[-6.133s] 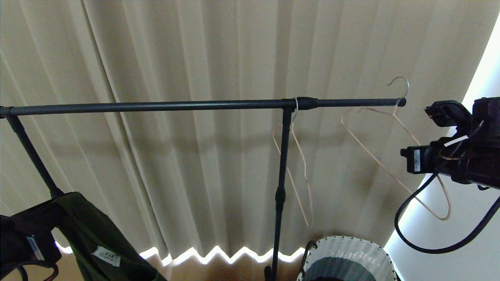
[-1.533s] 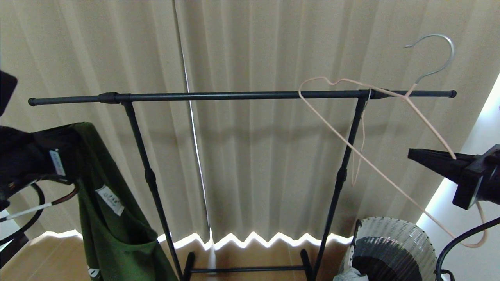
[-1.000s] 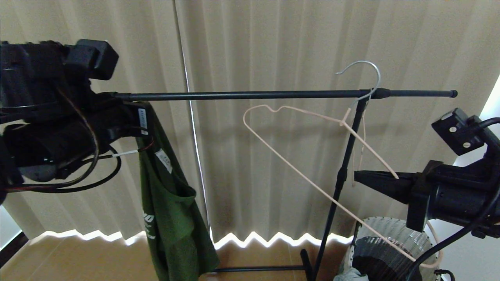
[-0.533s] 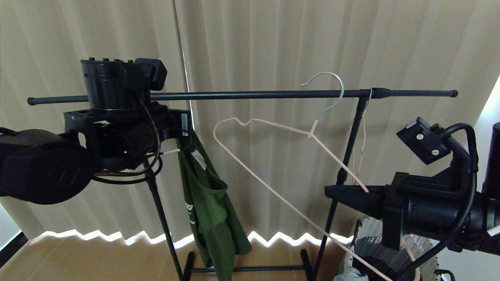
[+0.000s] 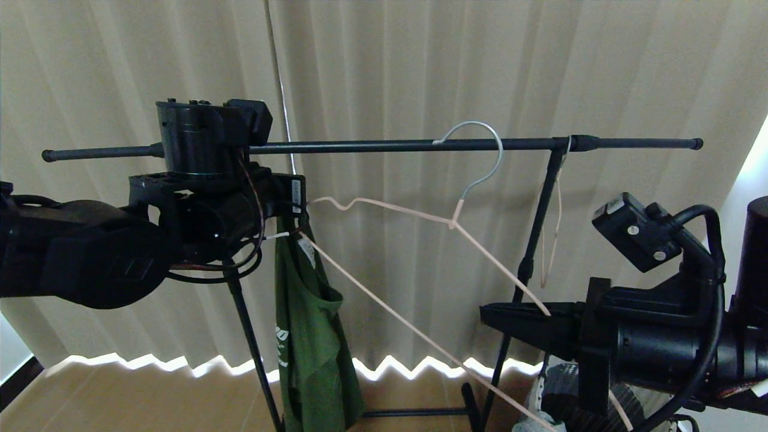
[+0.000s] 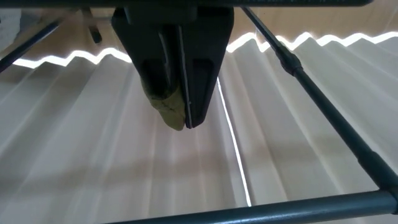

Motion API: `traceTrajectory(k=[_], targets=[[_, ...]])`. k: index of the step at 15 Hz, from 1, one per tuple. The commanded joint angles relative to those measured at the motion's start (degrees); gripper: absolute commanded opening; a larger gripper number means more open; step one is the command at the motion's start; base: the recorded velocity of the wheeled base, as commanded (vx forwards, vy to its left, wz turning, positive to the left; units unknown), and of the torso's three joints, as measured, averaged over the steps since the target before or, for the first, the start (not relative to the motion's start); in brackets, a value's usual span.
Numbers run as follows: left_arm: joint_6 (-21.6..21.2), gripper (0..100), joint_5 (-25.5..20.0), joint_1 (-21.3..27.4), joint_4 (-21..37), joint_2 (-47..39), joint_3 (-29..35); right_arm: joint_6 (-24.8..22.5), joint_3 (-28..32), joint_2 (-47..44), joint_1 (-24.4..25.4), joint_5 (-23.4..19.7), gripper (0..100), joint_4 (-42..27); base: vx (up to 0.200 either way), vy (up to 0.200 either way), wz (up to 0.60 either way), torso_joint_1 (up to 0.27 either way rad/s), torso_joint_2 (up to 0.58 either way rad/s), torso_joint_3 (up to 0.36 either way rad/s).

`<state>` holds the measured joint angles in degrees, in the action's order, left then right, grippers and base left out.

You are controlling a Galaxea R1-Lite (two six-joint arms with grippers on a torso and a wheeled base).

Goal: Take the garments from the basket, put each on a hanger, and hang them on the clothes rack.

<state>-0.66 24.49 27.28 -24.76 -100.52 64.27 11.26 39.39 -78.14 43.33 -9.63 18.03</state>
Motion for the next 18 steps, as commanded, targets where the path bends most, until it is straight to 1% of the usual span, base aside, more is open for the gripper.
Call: traceTrajectory(k=[1,4,5,8,9,13,18], targets=[[0.0,0,0.3,0.0,0.0,0.4,-0.1,-0.1,0.9,-1.0,1.0,0.1,0,0.1,0.0,0.0,0.0,0.0,0.0,0.0],[0.0,0,3.8,0.8,0.0,1.1,-0.5,0.2,3.7,-5.0,0.7,0.3,0,0.1,0.0,0.0,0.0,0.0,0.0,0.0],[0.0,0,4.2,0.8,0.1,1.9,-0.9,0.2,4.6,-6.2,0.5,0.4,0,0.9,0.0,0.0,0.0,0.0,0.0,0.0],[0.0,0,4.2,0.8,0.1,2.8,-1.3,-0.1,4.6,-9.7,-0.4,0.5,0,6.8,0.0,0.0,0.0,0.0,0.0,0.0],[0.0,0,4.2,0.8,0.1,2.8,-1.3,-0.1,4.6,-10.4,-0.6,0.5,0,7.4,0.0,0.0,0.0,0.0,0.0,0.0],[0.0,0,4.2,1.0,0.1,3.8,-1.9,0.0,7.9,-14.2,-0.6,0.5,0,7.8,0.0,0.0,0.0,0.0,0.0,0.0],[0.2,0,4.2,4.5,0.1,8.9,-6.1,0.2,12.6,-19.9,-0.6,0.8,0,7.9,0.0,0.0,0.0,0.0,0.0,0.0]])
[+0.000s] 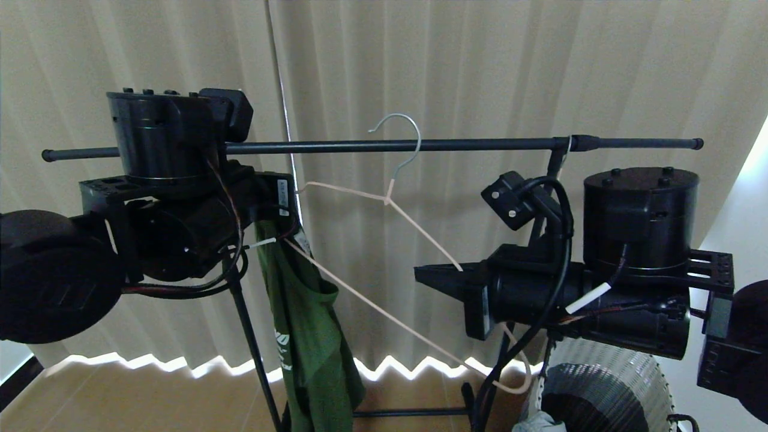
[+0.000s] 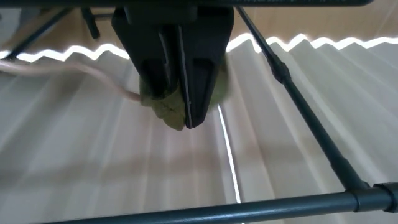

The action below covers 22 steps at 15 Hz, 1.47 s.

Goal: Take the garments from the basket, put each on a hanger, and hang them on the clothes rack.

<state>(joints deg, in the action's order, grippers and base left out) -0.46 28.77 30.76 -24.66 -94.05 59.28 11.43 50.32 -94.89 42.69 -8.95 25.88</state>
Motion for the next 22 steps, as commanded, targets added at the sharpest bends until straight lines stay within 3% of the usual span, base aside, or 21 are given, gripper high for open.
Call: traceTrajectory(k=[1,6,11,22], targets=[[0.0,0,0.0,2.3,0.0,3.3,-1.6,0.9,3.1,-4.4,0.0,0.5,0,0.0,0.0,0.0,0.0,0.0,0.0,0.0],[-0.2,0,-1.9,7.0,0.0,5.5,-3.2,2.5,6.2,-6.6,0.0,0.9,0,0.0,0.0,0.0,0.0,0.0,0.0,0.0],[-0.5,0,-19.0,9.4,-0.1,6.9,-3.2,2.6,6.3,-6.7,0.1,0.9,0,0.0,0.0,0.0,0.0,0.0,0.0,0.0],[-1.3,0,-20.1,9.9,-2.9,10.4,-11.5,2.0,5.7,-1.5,0.3,1.2,0,0.0,0.0,0.0,0.0,0.0,0.0,0.0]])
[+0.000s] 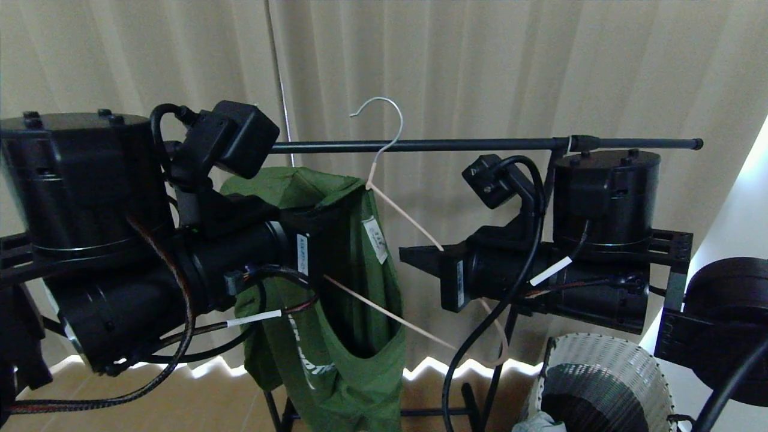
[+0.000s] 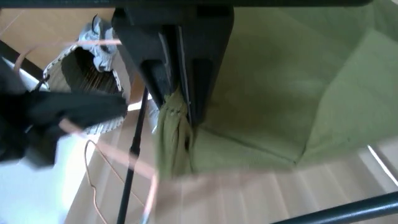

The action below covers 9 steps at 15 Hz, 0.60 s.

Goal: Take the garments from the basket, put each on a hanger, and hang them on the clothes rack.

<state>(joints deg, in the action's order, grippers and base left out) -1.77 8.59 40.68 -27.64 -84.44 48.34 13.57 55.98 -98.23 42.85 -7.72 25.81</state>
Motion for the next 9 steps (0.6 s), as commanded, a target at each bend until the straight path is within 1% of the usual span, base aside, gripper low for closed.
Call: traceTrajectory(k=[1,5,7,8,9], targets=[[0.0,100,0.1,0.0,0.0,0.8,-0.5,-0.1,0.0,1.8,0.1,0.0,0,0.0,0.0,0.0,0.0,0.0,0.0,0.0],[-0.4,100,0.1,-0.2,0.1,1.2,-0.5,-1.1,-0.6,4.0,0.2,0.0,0,0.0,0.0,0.0,0.0,0.0,0.0,0.0],[-2.1,100,0.1,-0.3,0.1,2.5,-2.1,-3.4,-1.7,5.7,0.0,0.0,0,0.0,0.0,0.0,0.0,0.0,0.0,0.0],[-3.2,100,0.0,-0.3,0.1,3.6,-3.3,-5.6,-2.9,6.7,-0.1,0.0,0,-0.1,0.0,0.0,0.0,0.0,0.0,0.0],[-3.7,100,0.0,-0.3,0.1,3.8,-3.8,-6.2,-3.2,7.0,-0.2,0.0,0,0.0,0.0,0.0,0.0,0.0,0.0,0.0]])
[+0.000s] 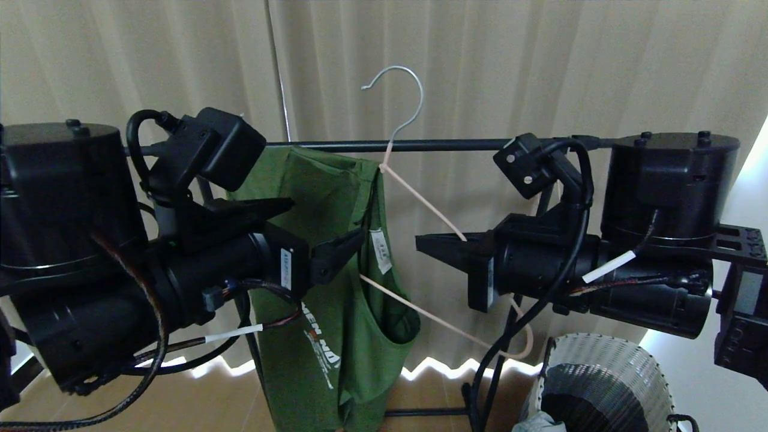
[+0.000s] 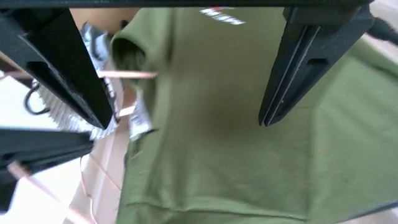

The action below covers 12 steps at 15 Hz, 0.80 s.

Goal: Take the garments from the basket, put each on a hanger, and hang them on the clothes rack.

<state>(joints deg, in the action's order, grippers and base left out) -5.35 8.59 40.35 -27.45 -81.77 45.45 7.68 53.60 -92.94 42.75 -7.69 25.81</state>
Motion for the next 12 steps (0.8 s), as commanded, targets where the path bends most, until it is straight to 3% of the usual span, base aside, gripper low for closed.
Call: traceTrajectory(k=[1,5,9,12], targets=[[-2.3,100,0.1,-0.1,-0.1,2.4,-2.6,-2.5,-2.4,3.0,-1.7,0.0,0,0.0,0.0,0.0,0.0,0.0,0.0,0.0],[-4.9,100,0.2,-0.9,-0.3,4.3,-4.8,-2.9,-4.7,5.8,-4.5,-0.1,0,0.0,0.0,0.0,0.0,0.0,0.0,0.0],[-11.3,100,0.1,-6.2,-0.6,5.9,-7.5,-6.2,-8.1,7.5,-7.8,-0.1,0,0.0,0.0,0.0,0.0,0.0,0.0,0.0],[-15.5,100,0.0,-7.0,-3.8,6.4,-9.2,-6.9,-8.8,7.2,-7.9,-0.6,0,0.1,0.0,0.0,0.0,0.0,0.0,0.0]])
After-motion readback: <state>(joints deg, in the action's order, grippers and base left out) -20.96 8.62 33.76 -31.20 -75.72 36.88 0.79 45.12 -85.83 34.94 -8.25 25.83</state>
